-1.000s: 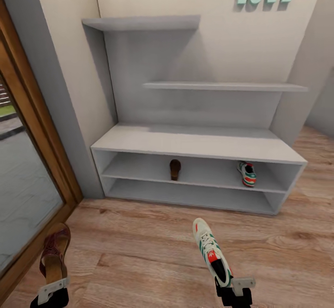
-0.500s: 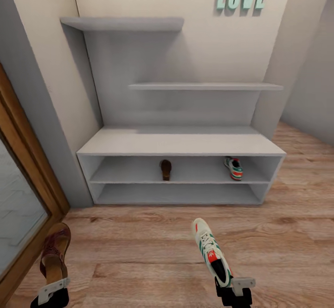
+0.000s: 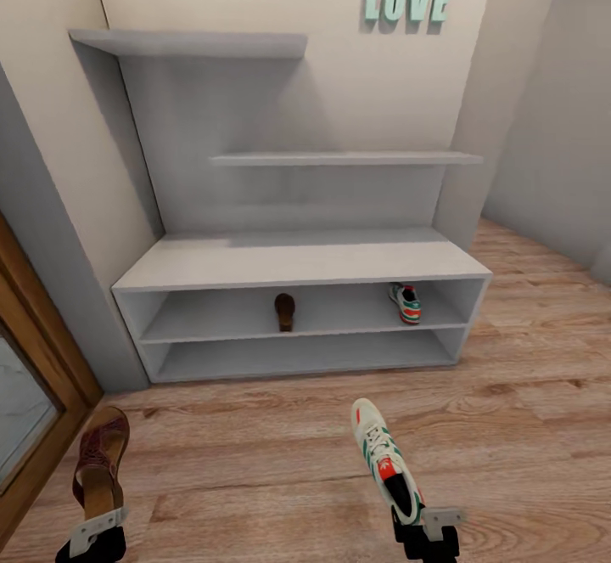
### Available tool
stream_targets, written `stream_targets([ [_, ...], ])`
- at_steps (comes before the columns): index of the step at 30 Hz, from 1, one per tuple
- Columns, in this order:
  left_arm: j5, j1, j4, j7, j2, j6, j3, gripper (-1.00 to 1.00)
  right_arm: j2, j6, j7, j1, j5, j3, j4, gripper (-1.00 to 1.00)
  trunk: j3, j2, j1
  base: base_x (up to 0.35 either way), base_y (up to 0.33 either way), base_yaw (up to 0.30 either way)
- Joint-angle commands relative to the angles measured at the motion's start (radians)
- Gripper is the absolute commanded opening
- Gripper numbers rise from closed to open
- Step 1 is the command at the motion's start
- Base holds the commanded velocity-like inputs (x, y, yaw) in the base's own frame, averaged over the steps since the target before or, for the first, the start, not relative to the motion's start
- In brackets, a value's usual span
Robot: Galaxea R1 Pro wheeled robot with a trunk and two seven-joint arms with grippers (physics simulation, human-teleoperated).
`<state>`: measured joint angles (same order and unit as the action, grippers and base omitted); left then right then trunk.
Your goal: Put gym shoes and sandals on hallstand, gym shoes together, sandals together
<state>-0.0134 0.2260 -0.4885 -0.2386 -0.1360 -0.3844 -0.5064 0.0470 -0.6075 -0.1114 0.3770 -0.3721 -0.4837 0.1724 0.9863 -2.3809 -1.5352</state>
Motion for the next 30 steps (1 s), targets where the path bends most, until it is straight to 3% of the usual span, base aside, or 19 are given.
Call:
stream_targets([
  [1, -0.005, 0.001, 0.001, -0.008, 0.001, -0.002, -0.007, -1.0, 0.0, -0.002, -0.008, 0.0, -0.005, -0.009, 0.001, -1.0, 0.001, 0.0, 0.0, 0.0, 0.0, -0.004],
  [22, -0.005, 0.001, 0.002, -0.008, 0.001, -0.002, -0.007, -1.0, -0.006, -0.002, -0.008, 0.0, -0.006, -0.009, 0.003, -1.0, 0.0, 0.0, 0.0, 0.0, 0.0, 0.0],
  [28, -0.033, 0.007, 0.001, -0.004, 0.001, 0.007, 0.062, -1.0, 0.014, -0.006, -0.01, 0.0, -0.01, -0.002, 0.005, -1.0, 0.0, 0.0, 0.0, 0.0, 0.0, 0.0],
  [30, -0.036, 0.008, -0.002, -0.001, 0.001, 0.011, 0.091, -1.0, 0.046, -0.006, -0.012, 0.0, -0.02, 0.004, 0.005, -1.0, 0.0, 0.0, 0.0, 0.0, 0.0, 0.0],
])
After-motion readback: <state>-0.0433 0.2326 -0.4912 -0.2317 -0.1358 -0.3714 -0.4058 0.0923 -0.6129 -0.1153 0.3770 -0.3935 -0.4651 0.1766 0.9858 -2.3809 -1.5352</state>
